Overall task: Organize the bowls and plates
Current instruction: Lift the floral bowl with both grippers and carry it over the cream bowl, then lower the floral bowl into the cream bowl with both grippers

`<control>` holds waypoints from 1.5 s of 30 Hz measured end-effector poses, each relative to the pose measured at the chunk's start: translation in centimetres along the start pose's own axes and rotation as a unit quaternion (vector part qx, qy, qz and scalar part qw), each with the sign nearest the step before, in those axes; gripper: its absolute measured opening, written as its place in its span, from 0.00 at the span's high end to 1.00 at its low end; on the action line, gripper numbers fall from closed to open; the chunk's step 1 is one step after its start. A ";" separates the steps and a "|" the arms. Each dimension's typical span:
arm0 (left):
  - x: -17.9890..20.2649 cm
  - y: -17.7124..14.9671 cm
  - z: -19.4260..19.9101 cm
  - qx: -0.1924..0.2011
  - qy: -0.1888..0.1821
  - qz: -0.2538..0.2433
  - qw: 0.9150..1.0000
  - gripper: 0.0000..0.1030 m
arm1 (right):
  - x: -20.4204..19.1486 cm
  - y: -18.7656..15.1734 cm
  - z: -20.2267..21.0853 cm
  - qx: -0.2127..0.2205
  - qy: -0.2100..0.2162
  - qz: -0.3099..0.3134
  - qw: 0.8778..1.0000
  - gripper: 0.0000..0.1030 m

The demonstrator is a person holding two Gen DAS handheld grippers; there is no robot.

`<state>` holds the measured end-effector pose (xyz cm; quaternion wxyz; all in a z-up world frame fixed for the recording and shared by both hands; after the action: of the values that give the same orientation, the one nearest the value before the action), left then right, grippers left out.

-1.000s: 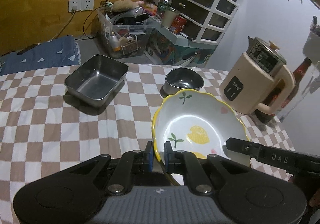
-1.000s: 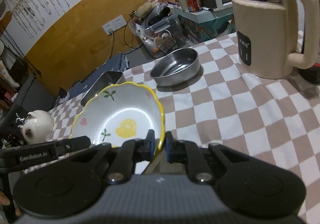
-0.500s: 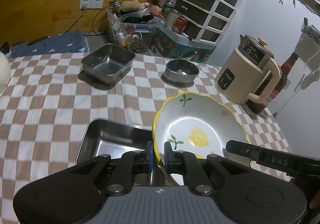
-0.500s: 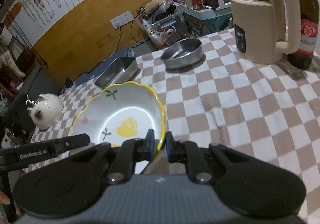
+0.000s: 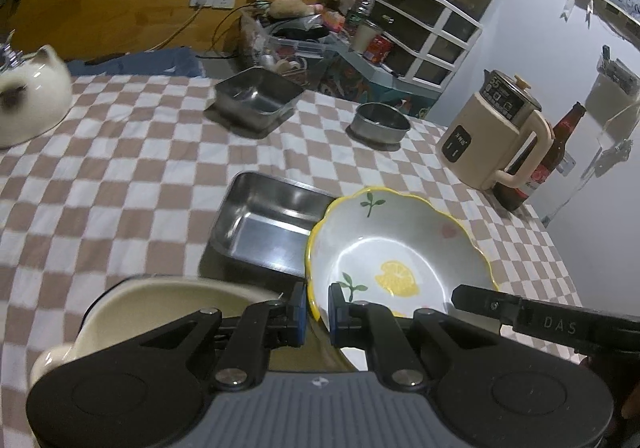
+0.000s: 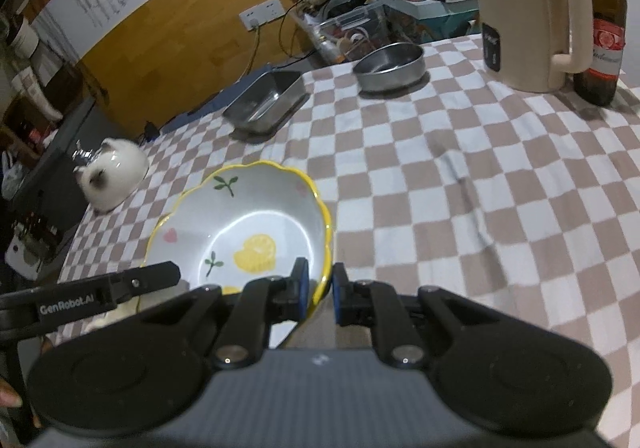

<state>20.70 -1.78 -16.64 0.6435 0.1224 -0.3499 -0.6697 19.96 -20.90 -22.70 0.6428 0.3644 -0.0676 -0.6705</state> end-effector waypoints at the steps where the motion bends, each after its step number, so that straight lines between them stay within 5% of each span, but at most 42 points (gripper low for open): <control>1: -0.4 -0.4 0.3 -0.001 0.001 0.003 1.000 0.89 | -0.4 -0.3 0.0 -0.003 0.001 0.003 1.000 0.86; 27: -12.5 -5.6 6.9 0.011 0.064 0.094 0.993 0.89 | -11.1 -5.2 -4.2 -0.083 0.041 0.087 0.992 0.85; 45: -13.4 -6.0 5.7 -0.010 0.041 0.078 0.996 0.89 | -11.5 -6.5 -4.6 -0.096 0.018 0.080 0.992 0.85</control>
<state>14.50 12.26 -20.10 0.7090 0.1158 -0.3250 -0.6151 16.26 -7.62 -25.09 0.7275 0.3063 -0.0201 -0.6137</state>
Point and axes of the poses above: each gripper's, at about its wrist camera, not at the fingertips, and z roughly against the way its jaws point, x to its right, y to its top, the point moved 9 cm from there along -z, roughly the way its jaws point, and after that the axes turned 2 degrees about -z, right-handed, at the moved point
